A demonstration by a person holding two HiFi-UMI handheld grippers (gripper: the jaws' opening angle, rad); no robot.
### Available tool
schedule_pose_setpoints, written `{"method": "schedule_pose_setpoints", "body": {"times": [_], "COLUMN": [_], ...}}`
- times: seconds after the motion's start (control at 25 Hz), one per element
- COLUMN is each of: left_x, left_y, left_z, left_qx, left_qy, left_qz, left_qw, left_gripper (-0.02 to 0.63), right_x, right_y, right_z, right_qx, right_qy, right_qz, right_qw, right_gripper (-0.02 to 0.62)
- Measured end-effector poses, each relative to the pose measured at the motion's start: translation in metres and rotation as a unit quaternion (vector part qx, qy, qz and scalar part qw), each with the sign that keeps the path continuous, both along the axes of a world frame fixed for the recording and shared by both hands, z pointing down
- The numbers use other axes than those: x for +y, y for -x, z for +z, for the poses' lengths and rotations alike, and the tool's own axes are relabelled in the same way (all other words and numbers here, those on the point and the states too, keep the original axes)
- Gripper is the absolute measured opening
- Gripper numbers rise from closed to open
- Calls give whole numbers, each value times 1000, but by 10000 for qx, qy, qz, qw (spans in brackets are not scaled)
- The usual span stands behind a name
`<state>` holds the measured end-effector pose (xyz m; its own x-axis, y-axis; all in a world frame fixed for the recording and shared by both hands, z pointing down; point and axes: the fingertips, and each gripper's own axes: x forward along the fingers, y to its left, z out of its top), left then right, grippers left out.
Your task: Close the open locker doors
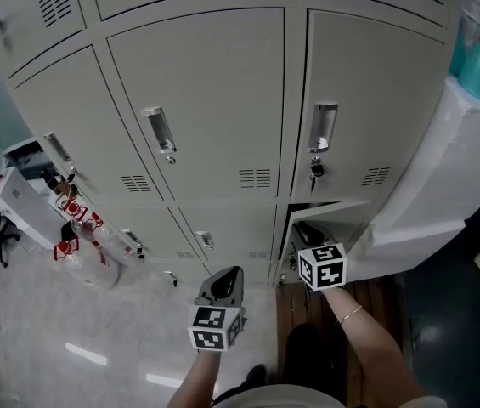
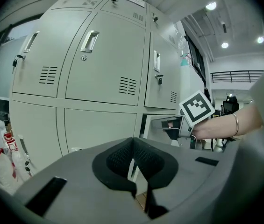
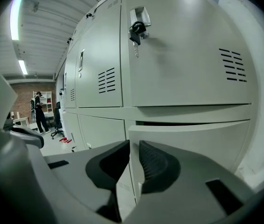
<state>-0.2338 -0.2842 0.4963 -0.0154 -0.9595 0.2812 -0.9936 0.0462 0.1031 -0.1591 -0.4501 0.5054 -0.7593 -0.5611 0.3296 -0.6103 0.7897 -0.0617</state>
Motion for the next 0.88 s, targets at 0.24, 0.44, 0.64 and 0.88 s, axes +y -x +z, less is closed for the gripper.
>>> {"method": "schedule_pose_setpoints", "body": {"times": [0.24, 0.44, 0.64, 0.88], "left_x": [-13, -20, -22, -17], "left_y": [5, 11, 14, 16], "left_z": [3, 4, 6, 7], "left_qx": [27, 27, 47, 37], "left_qy": [25, 33, 75, 97], "left_qz": [-98, -201, -272, -312], "left_qw": [9999, 9998, 9996, 9995], "left_gripper": [20, 20, 20, 20], "right_x": [-17, -29, -38, -38], "right_y": [12, 18, 22, 20], "right_z": [2, 4, 5, 8], "right_qx": [11, 67, 61, 91], "right_qy": [-21, -60, -54, 3], "right_qz": [-56, -96, -70, -19], "right_qw": [10000, 9999, 9999, 10000], "right_gripper": [57, 52, 51, 41]}}
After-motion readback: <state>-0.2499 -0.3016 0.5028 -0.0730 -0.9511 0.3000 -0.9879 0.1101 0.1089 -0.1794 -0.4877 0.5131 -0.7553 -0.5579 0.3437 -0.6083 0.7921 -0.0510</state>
